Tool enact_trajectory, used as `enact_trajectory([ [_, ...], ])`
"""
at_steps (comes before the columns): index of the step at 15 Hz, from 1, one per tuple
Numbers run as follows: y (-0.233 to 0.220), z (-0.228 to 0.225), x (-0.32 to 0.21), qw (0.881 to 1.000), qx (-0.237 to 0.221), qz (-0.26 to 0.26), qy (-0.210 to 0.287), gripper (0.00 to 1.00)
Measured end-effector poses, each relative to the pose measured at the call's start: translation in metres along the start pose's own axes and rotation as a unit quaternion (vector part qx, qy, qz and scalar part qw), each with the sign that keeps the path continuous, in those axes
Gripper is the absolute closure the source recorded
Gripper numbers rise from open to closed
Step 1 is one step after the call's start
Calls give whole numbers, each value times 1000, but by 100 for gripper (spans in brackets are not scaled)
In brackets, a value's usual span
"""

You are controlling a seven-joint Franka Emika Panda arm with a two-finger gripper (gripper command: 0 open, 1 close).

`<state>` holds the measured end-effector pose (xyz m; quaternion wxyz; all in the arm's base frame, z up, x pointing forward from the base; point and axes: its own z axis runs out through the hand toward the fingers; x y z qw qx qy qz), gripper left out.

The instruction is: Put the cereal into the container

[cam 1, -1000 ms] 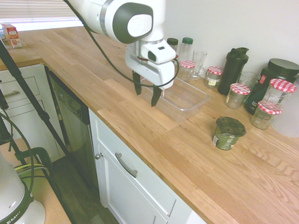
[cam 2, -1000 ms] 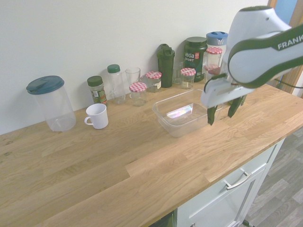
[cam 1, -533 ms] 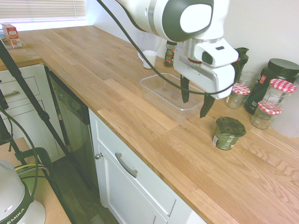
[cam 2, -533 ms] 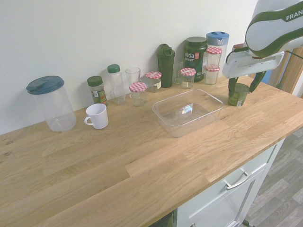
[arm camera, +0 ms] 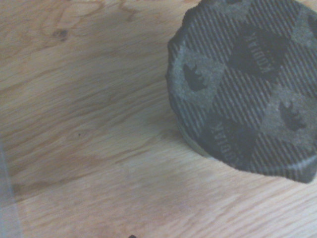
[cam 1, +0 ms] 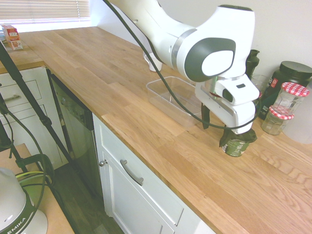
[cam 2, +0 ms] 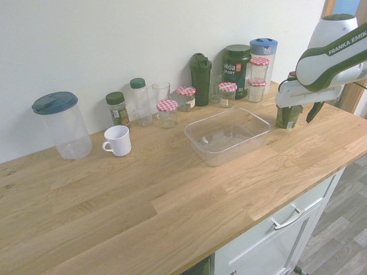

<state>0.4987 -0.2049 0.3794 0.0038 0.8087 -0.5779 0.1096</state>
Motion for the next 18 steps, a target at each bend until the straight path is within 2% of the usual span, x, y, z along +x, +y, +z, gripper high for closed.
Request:
enact_trajectory([
  [6, -17, 40, 20, 999, 2, 47, 14, 0],
  [12, -43, 50, 40, 997, 10, 76, 24, 0],
  [13, -46, 52, 43, 996, 9, 79, 27, 100],
  [18, -54, 56, 50, 996, 11, 85, 29, 100],
])
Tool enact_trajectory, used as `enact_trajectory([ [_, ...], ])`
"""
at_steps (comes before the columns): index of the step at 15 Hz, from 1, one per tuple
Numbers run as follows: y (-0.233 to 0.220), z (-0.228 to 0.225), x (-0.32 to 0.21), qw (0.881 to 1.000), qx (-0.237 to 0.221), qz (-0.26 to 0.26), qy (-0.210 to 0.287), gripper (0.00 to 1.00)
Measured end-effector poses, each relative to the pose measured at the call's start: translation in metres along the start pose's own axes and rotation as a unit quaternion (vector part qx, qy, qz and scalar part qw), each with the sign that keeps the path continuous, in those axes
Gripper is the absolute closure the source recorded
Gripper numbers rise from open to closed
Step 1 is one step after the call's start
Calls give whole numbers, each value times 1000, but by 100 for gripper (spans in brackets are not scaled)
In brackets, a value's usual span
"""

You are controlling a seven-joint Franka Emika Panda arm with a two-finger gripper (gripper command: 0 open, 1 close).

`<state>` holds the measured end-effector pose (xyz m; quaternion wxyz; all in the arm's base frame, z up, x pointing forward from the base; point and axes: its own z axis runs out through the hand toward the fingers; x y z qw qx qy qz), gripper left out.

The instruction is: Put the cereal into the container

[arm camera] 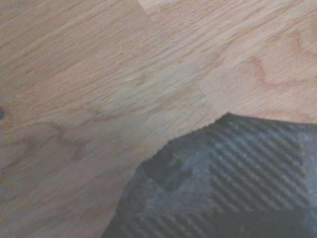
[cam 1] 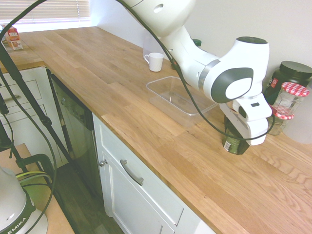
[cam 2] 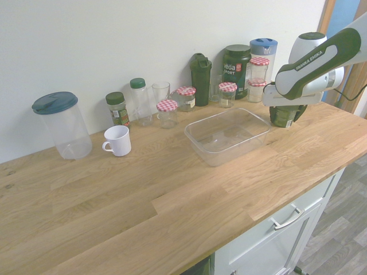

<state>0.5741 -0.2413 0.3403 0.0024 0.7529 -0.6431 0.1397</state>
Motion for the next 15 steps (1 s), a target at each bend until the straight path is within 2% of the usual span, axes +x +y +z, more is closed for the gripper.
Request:
enact_trajectory([
  [5, -5, -6, 3, 1000, 4, 5, -1, 100],
  [7, -14, -21, 6, 1000, 13, 5, 2, 100],
  [11, -62, -131, -26, 998, 55, -20, 16, 100],
  [13, -79, -178, -70, 996, 71, -43, 23, 100],
  [15, -91, -200, -120, 994, 78, -69, 23, 100],
])
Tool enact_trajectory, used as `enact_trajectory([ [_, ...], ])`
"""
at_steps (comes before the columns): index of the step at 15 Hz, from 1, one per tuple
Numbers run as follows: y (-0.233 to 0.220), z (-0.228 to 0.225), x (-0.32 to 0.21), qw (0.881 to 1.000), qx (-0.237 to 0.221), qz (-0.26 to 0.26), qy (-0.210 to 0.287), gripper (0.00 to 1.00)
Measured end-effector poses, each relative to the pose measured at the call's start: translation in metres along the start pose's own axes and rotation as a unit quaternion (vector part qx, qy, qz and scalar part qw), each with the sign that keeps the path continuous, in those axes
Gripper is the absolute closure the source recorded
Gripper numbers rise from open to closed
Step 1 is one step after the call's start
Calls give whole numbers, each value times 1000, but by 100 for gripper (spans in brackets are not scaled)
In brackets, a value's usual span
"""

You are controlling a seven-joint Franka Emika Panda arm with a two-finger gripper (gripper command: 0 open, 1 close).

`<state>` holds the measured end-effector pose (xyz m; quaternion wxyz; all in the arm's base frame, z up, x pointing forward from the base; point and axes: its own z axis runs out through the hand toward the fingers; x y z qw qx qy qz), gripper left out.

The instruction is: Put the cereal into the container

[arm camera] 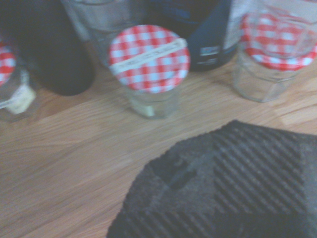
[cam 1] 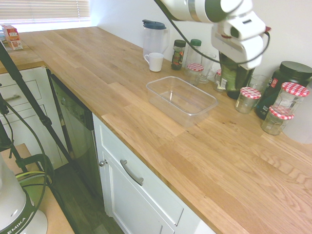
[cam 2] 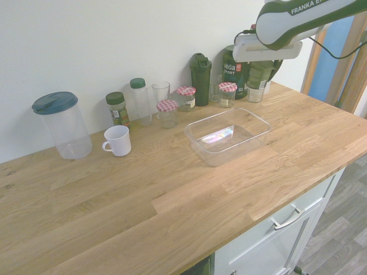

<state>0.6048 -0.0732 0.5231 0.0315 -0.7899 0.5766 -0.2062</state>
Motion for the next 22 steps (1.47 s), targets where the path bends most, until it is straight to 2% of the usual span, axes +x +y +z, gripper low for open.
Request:
enact_trajectory([
  [4, -19, 4, -99, 998, -6, -54, -12, 100],
  [7, -22, 29, -141, 996, -22, -80, -26, 100],
  [12, -20, 91, -163, 994, -44, -93, -41, 100],
  [22, -32, 134, -161, 993, -59, -89, -43, 100],
])
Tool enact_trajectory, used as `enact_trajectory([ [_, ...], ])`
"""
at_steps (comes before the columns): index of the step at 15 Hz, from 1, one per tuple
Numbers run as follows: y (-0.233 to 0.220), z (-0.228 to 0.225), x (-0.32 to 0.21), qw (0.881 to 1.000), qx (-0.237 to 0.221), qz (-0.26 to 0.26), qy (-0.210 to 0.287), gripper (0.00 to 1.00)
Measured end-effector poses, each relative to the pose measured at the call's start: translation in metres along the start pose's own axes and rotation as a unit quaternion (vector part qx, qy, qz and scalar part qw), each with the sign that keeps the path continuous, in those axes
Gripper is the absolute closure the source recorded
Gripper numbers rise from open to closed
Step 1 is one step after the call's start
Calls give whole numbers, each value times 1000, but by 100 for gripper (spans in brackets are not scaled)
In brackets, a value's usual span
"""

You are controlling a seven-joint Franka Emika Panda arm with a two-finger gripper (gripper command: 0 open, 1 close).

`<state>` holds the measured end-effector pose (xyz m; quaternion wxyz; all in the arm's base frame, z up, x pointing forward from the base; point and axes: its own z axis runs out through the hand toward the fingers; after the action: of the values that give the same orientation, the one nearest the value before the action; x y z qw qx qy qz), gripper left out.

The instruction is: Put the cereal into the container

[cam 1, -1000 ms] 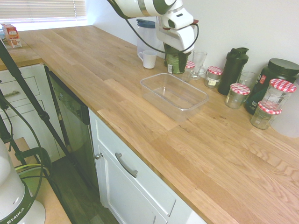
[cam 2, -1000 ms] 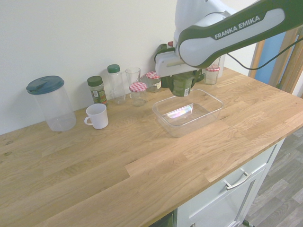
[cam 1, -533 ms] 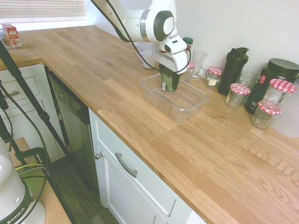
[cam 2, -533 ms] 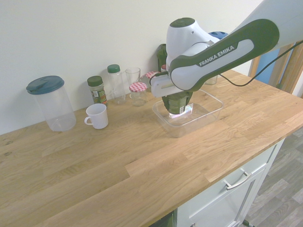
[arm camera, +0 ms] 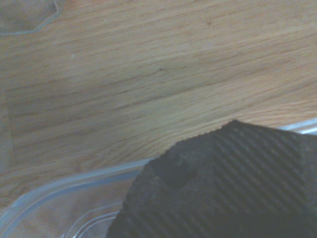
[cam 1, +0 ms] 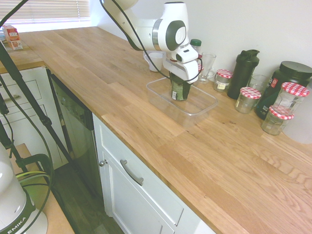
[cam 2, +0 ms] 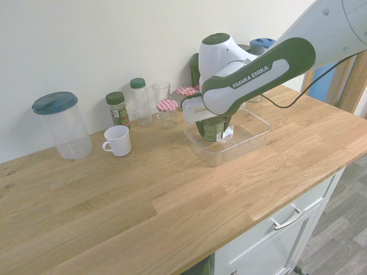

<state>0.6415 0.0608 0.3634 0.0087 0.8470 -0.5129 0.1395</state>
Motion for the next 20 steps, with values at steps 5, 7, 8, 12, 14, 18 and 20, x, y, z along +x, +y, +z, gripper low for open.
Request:
enact_trajectory([
  [5, -4, 10, -3, 1000, -3, -2, -3, 0],
  [7, -4, 11, -3, 1000, -3, -1, -5, 0],
  [8, -4, 11, -2, 1000, -3, -1, -5, 0],
  [12, -4, 11, -1, 1000, -4, -1, -4, 0],
  [14, -3, 11, 0, 1000, -6, -3, -4, 0],
  [18, 3, 9, -9, 1000, -15, -22, -8, 0],
  [20, 11, 0, -17, 999, -18, -33, -10, 0],
])
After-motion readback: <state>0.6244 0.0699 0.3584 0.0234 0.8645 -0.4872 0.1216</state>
